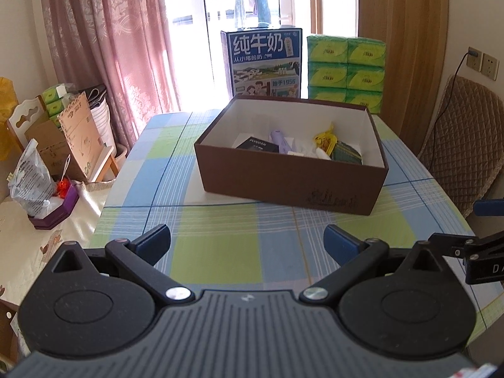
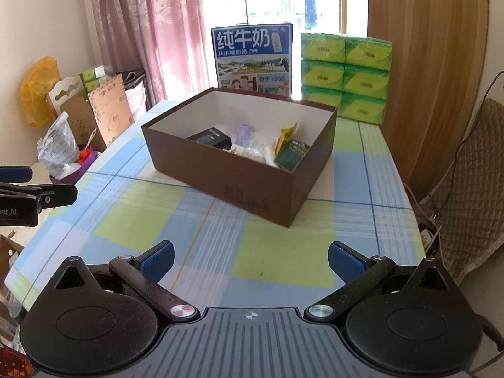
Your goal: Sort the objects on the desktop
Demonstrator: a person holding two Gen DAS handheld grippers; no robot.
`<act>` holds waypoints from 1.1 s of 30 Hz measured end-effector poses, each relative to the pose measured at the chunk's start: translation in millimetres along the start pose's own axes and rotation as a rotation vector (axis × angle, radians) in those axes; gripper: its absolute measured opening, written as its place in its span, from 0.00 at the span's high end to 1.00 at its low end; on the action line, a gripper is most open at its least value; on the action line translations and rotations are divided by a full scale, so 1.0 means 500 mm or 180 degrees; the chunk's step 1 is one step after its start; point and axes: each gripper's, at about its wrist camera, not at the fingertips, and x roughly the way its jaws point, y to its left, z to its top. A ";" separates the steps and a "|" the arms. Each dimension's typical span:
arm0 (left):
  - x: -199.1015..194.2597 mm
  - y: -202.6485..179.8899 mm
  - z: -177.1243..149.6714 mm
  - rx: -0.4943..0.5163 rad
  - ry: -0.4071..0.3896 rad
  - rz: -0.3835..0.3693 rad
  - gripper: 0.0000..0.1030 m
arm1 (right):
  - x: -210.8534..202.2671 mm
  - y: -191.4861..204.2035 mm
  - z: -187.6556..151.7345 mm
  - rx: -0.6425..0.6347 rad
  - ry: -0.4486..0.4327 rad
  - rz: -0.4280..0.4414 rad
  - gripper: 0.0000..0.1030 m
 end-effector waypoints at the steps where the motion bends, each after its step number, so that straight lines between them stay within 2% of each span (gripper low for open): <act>1: 0.001 0.000 -0.002 -0.0008 0.0012 0.0009 0.01 | 0.000 0.001 -0.002 -0.0006 0.0007 0.0004 0.02; 14: 0.018 -0.007 -0.031 -0.0031 0.0176 0.0036 0.01 | 0.014 0.006 -0.016 -0.0038 0.0086 0.0025 0.02; 33: 0.058 -0.012 -0.033 0.0051 0.0330 -0.0012 0.01 | 0.037 0.001 -0.015 0.0007 0.0204 -0.0017 0.02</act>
